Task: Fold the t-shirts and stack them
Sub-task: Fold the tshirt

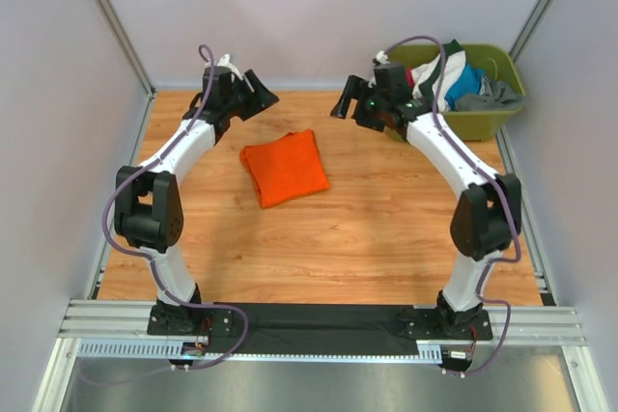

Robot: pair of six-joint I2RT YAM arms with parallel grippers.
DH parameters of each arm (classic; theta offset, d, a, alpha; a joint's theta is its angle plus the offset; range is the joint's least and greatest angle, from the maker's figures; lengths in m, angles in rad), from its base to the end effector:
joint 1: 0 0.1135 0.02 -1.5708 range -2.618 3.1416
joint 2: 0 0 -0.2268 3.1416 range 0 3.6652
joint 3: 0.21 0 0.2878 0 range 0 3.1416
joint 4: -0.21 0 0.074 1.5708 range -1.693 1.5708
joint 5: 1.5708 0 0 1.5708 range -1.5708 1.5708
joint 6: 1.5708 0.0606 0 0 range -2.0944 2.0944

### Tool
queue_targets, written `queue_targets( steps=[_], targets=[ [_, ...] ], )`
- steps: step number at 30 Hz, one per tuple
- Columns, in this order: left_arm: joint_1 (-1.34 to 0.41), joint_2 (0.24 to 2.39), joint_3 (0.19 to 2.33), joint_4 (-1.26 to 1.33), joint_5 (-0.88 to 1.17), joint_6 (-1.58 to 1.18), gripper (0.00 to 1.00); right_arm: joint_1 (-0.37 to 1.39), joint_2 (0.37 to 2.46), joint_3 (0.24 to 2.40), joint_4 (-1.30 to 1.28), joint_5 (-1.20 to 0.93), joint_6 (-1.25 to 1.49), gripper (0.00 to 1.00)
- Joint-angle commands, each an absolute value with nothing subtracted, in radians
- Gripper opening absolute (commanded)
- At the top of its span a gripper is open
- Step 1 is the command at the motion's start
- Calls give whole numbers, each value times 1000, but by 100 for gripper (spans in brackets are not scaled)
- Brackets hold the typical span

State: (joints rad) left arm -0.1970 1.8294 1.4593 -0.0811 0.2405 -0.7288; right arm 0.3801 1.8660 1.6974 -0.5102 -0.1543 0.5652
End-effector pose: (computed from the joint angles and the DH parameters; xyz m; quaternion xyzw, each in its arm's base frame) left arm 0.4695 -0.1084 0.2289 -0.1596 0.8284 -0.3264 0.4263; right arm 0.4402 0.1859 0.2583 0.0500 0.8987 0.2577 0.3513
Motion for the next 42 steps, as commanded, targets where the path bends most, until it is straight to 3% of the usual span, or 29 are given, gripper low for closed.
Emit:
queue_targets(
  steps=[1, 6, 16, 29, 42],
  targets=[
    [-288, 1853, 1522, -31, 328, -663, 62, 345, 1760, 1557, -557, -66, 572, 86],
    [-357, 1943, 1585, -22, 308, -713, 62, 344, 1628, 1419, -549, -42, 512, 93],
    [-368, 2144, 1646, 46, 342, -818, 62, 341, 1525, 1359, -630, 25, 436, 100],
    [-364, 2348, 1847, -43, 293, -838, 62, 341, 1509, 1359, -649, 14, 408, 100],
    [-361, 2332, 1844, -104, 187, -692, 63, 341, 1486, 1402, -683, 17, 400, 100]
  ],
)
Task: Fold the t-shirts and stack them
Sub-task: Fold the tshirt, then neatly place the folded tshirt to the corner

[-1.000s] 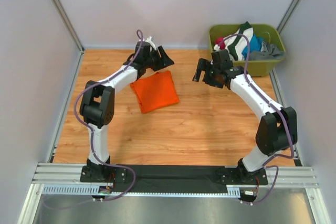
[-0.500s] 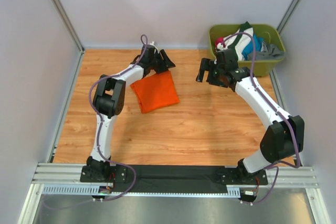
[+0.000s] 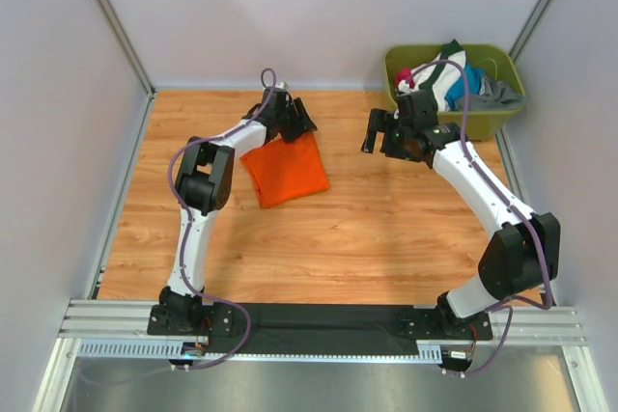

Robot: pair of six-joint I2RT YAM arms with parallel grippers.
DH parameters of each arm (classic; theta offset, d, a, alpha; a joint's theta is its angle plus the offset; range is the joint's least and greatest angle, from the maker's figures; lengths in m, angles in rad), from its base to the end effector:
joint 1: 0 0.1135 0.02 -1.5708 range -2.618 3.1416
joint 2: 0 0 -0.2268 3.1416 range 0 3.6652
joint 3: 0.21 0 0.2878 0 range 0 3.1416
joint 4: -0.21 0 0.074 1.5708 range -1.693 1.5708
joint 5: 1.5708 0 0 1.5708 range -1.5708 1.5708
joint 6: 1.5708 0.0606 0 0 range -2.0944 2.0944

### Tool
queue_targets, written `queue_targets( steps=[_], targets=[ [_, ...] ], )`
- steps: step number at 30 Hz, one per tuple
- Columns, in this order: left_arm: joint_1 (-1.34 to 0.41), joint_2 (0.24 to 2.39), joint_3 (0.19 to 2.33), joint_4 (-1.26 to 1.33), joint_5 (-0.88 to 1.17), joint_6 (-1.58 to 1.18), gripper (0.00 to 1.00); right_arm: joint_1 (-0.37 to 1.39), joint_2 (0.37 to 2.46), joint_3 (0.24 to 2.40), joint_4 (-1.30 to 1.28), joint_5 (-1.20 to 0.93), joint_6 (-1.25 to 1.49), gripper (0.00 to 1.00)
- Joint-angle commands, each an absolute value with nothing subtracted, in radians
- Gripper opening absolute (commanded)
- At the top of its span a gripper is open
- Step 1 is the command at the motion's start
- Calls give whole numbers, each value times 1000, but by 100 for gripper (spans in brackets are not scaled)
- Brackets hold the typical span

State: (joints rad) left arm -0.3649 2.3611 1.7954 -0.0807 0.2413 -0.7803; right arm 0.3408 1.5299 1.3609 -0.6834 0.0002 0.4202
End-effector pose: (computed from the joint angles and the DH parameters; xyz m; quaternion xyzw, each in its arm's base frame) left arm 0.5151 -0.2123 0.0928 -0.1307 0.8805 -0.3304 0.3137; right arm 0.3646 0.1293 0.2506 0.0372 0.9354 0.1305 0.3264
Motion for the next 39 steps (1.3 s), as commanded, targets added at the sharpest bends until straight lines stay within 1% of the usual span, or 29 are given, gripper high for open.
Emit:
queue_targets(
  steps=[1, 5, 6, 8, 10, 11, 12, 13, 14, 15, 16, 18, 20, 21, 22, 23, 24, 27, 28, 31, 34, 35, 37, 38, 39],
  targets=[
    [-360, 2326, 1862, -112, 180, -646, 64, 339, 1480, 1402, -684, 18, 400, 100],
    [-356, 2255, 1933, -178, 115, -525, 68, 341, 1424, 1401, -690, 31, 402, 100],
    [-357, 2203, 1933, -192, 98, -497, 72, 341, 1413, 1399, -693, 37, 400, 100],
    [-357, 2134, 1911, -256, 45, -448, 77, 339, 1376, 1396, -695, 57, 403, 100],
    [-356, 1966, 1852, -322, 28, -431, 88, 339, 1344, 1390, -701, 67, 416, 100],
    [-357, 1965, 1824, -345, 29, -428, 89, 339, 1333, 1390, -701, 69, 420, 100],
    [-357, 1866, 1792, -363, 29, -428, 92, 341, 1321, 1384, -695, 69, 429, 100],
    [-357, 1815, 1719, -382, 25, -434, 99, 341, 1303, 1379, -692, 61, 434, 100],
    [-357, 1766, 1680, -421, 12, -443, 100, 341, 1293, 1376, -689, 54, 443, 100],
    [-357, 1676, 1643, -443, 6, -454, 99, 339, 1284, 1371, -683, 48, 446, 100],
    [-357, 1636, 1582, -466, 2, -460, 99, 341, 1276, 1364, -683, 48, 452, 100],
    [-357, 1542, 1539, -563, 3, -477, 99, 341, 1249, 1347, -669, 20, 453, 100],
    [-357, 1482, 1474, -642, 41, -488, 99, 341, 1212, 1312, -658, 15, 453, 100],
    [-357, 1420, 1444, -656, 54, -500, 99, 341, 1197, 1295, -646, 15, 448, 100],
    [-356, 1386, 1374, -670, 63, -509, 99, 341, 1162, 1248, -637, 15, 440, 100],
    [-357, 1312, 1333, -672, 63, -523, 99, 339, 1141, 1226, -617, -18, 433, 100],
    [-357, 1274, 1250, -669, 66, -546, 99, 341, 1120, 1204, -614, -20, 417, 100],
    [-356, 1157, 1129, -635, 90, -590, 100, 341, 1030, 1099, -592, -25, 411, 100],
    [-356, 1137, 1059, -623, 103, -606, 99, 341, 982, 1073, -583, -28, 414, 100],
    [-357, 1089, 935, -572, 112, -686, 98, 339, 901, 959, -535, -49, 446, 100],
    [-356, 1086, 833, -485, 83, -761, 88, 341, 865, 878, -514, -61, 480, 100],
    [-357, 1104, 813, -438, 59, -782, 81, 341, 865, 870, -514, -67, 497, 100],
    [-354, 1143, 793, -402, 35, -792, 76, 341, 873, 861, -517, -74, 508, 100],
    [-345, 1167, 795, -384, 25, -795, 71, 339, 876, 862, -522, -81, 511, 100],
    [-338, 1217, 799, -371, 26, -790, 70, 341, 879, 874, -531, -84, 511, 100]
  ],
)
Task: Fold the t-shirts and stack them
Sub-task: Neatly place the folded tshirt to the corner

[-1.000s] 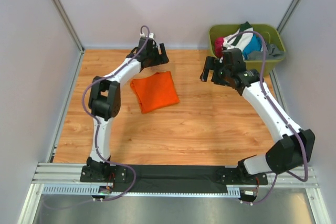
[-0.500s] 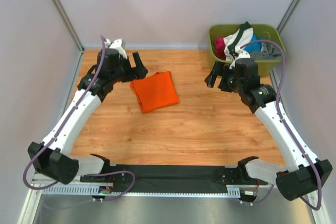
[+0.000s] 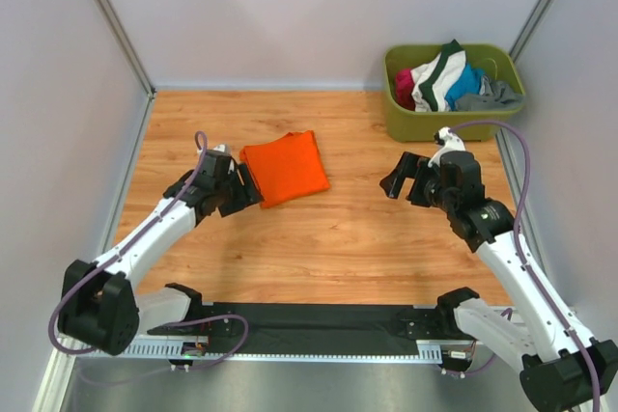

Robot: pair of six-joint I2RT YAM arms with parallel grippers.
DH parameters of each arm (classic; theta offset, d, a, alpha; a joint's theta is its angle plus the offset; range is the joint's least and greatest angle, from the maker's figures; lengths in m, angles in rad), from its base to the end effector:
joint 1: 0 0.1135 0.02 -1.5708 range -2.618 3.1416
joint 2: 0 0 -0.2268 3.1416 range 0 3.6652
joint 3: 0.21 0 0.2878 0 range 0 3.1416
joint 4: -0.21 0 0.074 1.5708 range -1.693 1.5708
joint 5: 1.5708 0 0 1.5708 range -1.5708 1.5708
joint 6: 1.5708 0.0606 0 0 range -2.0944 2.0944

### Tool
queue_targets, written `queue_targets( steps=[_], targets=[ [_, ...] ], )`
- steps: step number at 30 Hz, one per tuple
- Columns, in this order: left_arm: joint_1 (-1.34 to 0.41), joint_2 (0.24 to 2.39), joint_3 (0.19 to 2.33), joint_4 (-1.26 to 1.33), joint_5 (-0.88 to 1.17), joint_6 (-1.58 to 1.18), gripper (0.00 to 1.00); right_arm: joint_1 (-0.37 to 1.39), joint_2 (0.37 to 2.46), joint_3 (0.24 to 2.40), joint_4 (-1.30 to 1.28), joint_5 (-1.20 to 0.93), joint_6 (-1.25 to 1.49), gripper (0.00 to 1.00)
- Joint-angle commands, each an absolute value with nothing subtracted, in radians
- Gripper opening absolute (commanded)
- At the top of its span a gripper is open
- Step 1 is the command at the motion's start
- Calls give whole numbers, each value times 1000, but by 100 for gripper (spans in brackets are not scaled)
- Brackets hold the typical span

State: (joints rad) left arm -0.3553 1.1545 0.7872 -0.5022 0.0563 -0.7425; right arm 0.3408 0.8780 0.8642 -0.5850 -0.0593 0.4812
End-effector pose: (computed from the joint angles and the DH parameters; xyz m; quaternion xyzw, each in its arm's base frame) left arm 0.2794 -0.1073 0.1731 -0.1711 0.9231 -0.2017 0.2791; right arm 0.2519 0.0931 0.2683 0.0482 0.8826 0.2106 0.4175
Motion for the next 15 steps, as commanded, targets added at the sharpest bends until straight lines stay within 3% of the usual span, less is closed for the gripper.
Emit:
queue_targets(
  steps=[1, 15],
  targets=[
    [-322, 1244, 802, -350, 29, -788, 69, 339, 885, 879, -537, -81, 509, 100],
    [-275, 1574, 861, -117, 77, -798, 63, 341, 968, 977, -566, -75, 459, 100]
  ],
)
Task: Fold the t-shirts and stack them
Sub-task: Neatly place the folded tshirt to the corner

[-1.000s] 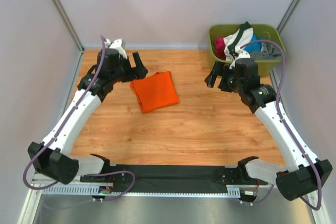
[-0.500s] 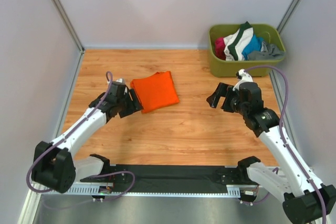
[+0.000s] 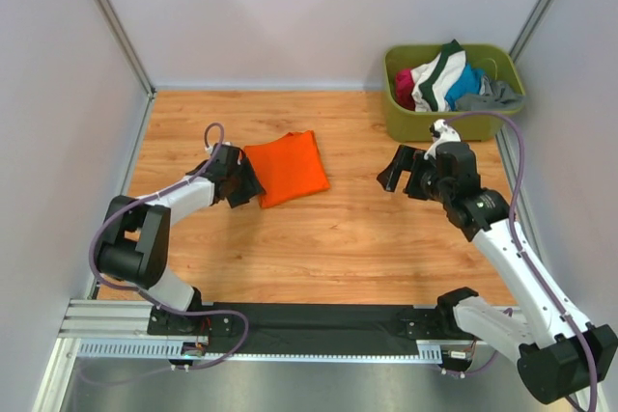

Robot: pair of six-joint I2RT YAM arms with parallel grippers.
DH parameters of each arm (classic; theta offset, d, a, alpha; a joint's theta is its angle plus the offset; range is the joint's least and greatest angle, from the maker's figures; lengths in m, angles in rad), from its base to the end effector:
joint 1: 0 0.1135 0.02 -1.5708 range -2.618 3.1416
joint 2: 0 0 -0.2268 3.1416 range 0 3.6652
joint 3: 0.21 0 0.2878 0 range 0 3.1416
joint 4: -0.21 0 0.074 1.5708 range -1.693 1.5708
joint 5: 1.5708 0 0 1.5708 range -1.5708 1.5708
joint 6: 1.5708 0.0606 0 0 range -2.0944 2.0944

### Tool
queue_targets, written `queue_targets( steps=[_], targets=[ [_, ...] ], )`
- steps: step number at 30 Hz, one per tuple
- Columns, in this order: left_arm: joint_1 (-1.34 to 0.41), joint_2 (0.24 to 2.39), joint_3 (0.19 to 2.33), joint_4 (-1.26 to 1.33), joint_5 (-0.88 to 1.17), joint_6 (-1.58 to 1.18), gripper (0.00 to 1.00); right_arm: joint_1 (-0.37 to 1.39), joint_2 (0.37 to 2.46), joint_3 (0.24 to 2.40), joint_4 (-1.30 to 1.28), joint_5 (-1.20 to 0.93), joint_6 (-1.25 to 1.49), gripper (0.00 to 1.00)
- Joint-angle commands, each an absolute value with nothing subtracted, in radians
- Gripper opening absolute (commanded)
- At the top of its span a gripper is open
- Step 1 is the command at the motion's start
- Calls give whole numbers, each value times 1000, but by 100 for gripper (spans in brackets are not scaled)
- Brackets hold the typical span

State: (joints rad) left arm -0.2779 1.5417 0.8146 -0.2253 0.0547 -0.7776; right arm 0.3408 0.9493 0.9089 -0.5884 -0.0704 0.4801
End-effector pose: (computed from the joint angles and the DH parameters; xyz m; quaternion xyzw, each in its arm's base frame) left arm 0.3275 -0.0969 0.0883 -0.2274 0.9247 -0.1757 0.2497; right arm 0.2628 0.0977 0.2674 0.0461 0.8895 0.2097 0.4033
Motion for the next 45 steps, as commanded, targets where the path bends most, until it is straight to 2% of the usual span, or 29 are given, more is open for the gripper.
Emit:
queue_targets(
  steps=[1, 5, 10, 12, 13, 15, 19, 30, 40, 45],
  targets=[
    [-275, 1584, 861, -97, 83, -799, 62, 341, 980, 983, -569, -74, 453, 100],
    [-275, 1634, 879, -84, 75, -802, 61, 339, 1002, 1002, -572, -75, 448, 100],
    [-275, 1675, 899, -101, 51, -802, 49, 341, 1014, 1011, -575, -68, 448, 100],
    [-272, 1690, 922, -139, 19, -796, 33, 341, 1015, 1019, -584, -64, 442, 100],
    [-262, 1693, 931, -187, 2, -795, 15, 341, 1019, 1031, -589, -61, 440, 100],
    [-224, 1701, 942, -209, 5, -782, 0, 341, 1023, 1038, -598, -57, 434, 100],
    [-147, 1723, 985, -228, 61, -730, 0, 341, 1048, 1060, -595, -52, 419, 100],
    [-6, 1966, 1459, -463, 37, -519, 0, 339, 1204, 1146, -575, -5, 413, 100],
    [172, 2180, 1750, -557, 72, -517, 0, 342, 1328, 1216, -511, 80, 416, 100],
    [242, 2279, 1903, -598, -9, -561, 0, 341, 1433, 1282, -515, 86, 422, 100]
  ],
)
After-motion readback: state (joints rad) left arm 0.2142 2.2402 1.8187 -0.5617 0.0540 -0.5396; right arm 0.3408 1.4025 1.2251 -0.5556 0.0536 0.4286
